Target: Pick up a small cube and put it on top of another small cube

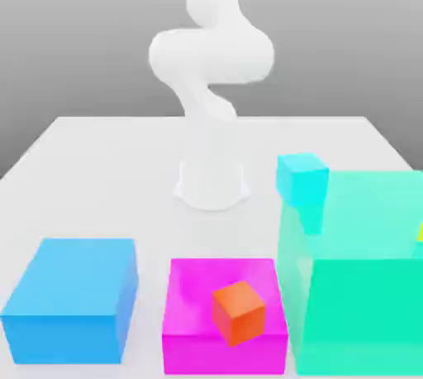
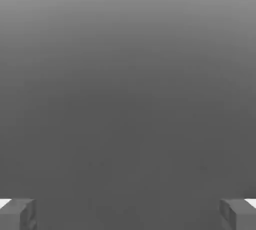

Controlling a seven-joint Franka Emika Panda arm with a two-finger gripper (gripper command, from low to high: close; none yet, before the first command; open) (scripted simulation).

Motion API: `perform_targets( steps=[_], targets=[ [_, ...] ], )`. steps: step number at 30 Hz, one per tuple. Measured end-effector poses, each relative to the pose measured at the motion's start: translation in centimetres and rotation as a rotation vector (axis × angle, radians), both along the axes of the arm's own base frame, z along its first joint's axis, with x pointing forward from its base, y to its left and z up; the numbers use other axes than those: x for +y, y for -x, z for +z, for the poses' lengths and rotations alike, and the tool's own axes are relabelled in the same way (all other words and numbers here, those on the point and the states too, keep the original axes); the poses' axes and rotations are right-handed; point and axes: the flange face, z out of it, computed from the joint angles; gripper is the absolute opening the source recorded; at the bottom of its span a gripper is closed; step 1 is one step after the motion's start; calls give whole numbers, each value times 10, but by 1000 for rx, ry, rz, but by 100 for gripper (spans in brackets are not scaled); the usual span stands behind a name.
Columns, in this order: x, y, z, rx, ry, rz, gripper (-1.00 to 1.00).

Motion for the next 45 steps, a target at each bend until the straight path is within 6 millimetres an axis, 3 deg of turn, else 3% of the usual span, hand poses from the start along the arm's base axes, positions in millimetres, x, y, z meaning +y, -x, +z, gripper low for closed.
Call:
perform_targets(
  steps=[8, 16, 20, 24, 31, 36, 37, 43, 45],
  targets=[
    [-68, -87, -89, 172, -132, -267, 0],
    [-150, -140, -201, 327, -255, -547, 0],
    [-200, -148, -265, 399, -317, -708, 0],
    [-236, -152, -333, 471, -371, -844, 0],
    [-299, -129, -458, 594, -460, -1106, 0],
    [-315, -118, -542, 626, -482, -1179, 0],
    [-315, -117, -553, 626, -483, -1180, -100],
    [-315, -117, -558, 625, -484, -1181, -100],
    [-315, -118, -542, 625, -484, -1181, -100]
  ],
)
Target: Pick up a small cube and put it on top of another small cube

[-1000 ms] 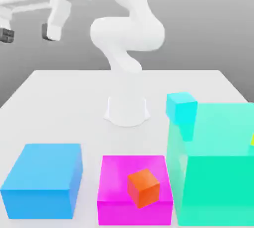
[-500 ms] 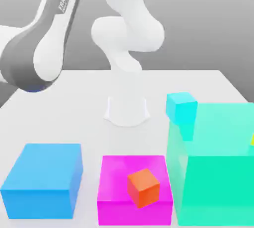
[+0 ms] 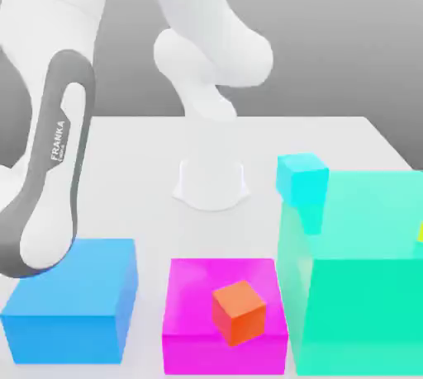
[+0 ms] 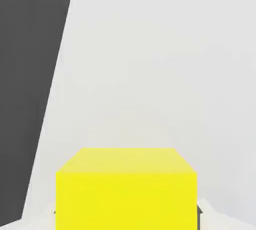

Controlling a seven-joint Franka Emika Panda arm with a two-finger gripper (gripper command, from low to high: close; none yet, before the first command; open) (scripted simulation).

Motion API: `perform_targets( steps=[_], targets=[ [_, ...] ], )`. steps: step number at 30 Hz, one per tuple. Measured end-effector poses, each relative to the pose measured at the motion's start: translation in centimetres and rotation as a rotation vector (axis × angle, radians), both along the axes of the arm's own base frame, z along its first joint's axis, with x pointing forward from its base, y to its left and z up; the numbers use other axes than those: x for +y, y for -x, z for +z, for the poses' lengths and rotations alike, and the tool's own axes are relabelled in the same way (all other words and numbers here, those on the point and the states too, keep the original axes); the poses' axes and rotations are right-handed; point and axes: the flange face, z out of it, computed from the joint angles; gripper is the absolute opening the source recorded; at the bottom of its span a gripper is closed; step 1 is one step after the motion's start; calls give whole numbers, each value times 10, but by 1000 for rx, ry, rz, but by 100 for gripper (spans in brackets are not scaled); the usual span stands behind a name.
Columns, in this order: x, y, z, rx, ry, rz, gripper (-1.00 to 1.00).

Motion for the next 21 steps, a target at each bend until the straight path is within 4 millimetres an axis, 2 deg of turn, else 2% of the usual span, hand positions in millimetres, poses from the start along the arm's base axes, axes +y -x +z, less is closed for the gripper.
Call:
perform_targets(
  steps=[3, 4, 7, 10, 13, 15, 18, 19, 21],
  targets=[
    [5, -1, 43, -2, -3, 8, -100],
    [23, -8, 55, -9, -14, 36, -100],
    [90, -24, 89, -28, -44, 147, -100],
    [163, -31, 121, -37, -61, 273, -100],
    [235, -25, 148, -35, -61, 403, -100],
    [294, -17, 164, -28, -51, 516, -100],
    [363, 9, 181, -8, -19, 657, -100],
    [371, 14, 177, -4, -10, 675, -100],
    [365, 17, 154, -1, -2, 664, -100]
  ],
)
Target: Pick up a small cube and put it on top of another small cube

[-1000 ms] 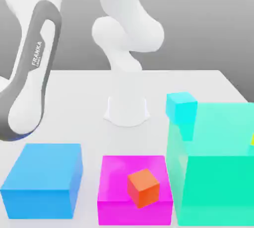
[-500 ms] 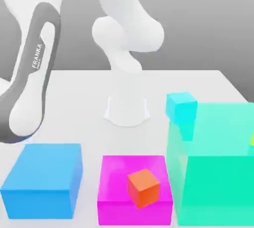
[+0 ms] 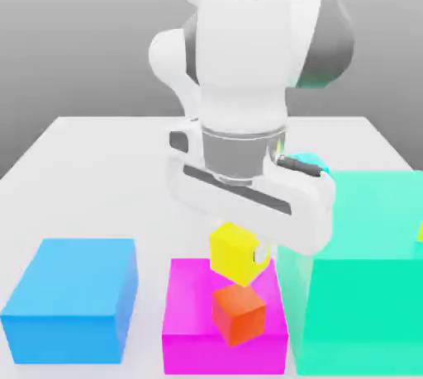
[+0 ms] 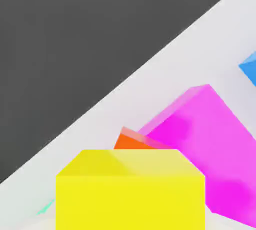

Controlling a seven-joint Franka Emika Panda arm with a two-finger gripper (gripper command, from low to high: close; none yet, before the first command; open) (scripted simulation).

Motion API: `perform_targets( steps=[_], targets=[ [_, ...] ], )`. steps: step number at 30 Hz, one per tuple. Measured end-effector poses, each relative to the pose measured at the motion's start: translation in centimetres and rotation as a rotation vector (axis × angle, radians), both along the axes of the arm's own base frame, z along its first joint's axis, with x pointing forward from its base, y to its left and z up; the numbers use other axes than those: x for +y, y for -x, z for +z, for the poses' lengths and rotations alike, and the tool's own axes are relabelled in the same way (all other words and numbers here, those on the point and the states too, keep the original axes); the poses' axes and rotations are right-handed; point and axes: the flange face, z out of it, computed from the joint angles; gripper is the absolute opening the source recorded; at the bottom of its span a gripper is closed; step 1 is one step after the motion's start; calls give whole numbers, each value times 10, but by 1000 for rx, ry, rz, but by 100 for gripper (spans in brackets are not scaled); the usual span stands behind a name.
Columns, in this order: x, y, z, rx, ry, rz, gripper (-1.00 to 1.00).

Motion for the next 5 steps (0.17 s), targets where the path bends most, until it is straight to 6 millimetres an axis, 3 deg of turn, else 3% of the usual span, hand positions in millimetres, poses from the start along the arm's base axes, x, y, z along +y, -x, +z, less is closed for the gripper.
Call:
perform_targets(
  steps=[1, 2, 5],
  targets=[
    [-2, 1, -14, 0, 1, -5, -100],
    [-1, 2, -26, 0, 1, -2, 100],
    [-1, 2, -26, 0, 1, -1, 100]
  ],
)
